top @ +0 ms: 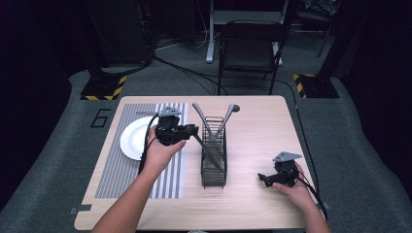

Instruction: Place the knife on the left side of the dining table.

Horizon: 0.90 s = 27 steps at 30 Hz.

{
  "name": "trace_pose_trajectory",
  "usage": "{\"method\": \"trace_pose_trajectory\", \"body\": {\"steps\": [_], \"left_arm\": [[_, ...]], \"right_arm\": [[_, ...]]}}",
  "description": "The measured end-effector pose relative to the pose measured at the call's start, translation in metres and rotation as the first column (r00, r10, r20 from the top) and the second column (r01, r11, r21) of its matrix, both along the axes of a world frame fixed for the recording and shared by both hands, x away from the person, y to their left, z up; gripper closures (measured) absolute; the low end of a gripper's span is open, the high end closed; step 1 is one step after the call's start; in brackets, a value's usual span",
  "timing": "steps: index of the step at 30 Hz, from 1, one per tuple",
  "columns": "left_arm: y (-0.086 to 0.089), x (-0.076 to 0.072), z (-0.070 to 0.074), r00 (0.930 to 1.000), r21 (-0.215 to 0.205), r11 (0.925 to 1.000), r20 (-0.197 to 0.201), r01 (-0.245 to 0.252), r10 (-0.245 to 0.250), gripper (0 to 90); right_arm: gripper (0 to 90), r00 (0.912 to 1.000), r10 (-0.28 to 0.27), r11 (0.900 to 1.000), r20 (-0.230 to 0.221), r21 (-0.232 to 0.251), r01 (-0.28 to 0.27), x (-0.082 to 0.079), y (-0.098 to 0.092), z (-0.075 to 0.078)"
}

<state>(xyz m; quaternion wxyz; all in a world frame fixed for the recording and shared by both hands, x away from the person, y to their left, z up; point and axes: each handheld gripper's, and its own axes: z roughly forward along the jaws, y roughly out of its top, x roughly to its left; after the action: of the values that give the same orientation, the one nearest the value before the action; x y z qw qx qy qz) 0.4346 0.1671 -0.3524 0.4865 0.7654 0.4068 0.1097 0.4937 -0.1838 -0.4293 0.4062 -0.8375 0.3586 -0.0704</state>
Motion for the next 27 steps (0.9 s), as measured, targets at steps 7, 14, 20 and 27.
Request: {"method": "trace_pose_trajectory", "body": {"steps": [7,14,20,27], "left_arm": [[-0.009,-0.007,0.007,0.9992,-0.015,0.9991,0.005,0.040,-0.040,78.8],[-0.028,-0.016,0.018,0.9950,-0.016,0.9951,0.023,0.098,-0.097,81.6],[-0.042,-0.023,0.023,0.9899,-0.003,0.9908,0.043,0.135,-0.135,83.1],[-0.048,-0.024,0.027,0.9893,0.017,0.9902,0.044,0.139,-0.139,83.4]], "right_arm": [[0.0,1.0000,-0.003,1.000,0.001,0.001,0.003,0.000,0.000,0.000],[0.0,1.0000,-0.001,1.000,0.000,0.000,0.001,0.000,0.000,0.000],[0.0,1.0000,0.000,1.000,0.000,0.000,0.000,0.000,0.000,0.000],[0.0,1.0000,0.000,1.000,0.000,0.000,0.000,0.000,0.000,0.000]]}}
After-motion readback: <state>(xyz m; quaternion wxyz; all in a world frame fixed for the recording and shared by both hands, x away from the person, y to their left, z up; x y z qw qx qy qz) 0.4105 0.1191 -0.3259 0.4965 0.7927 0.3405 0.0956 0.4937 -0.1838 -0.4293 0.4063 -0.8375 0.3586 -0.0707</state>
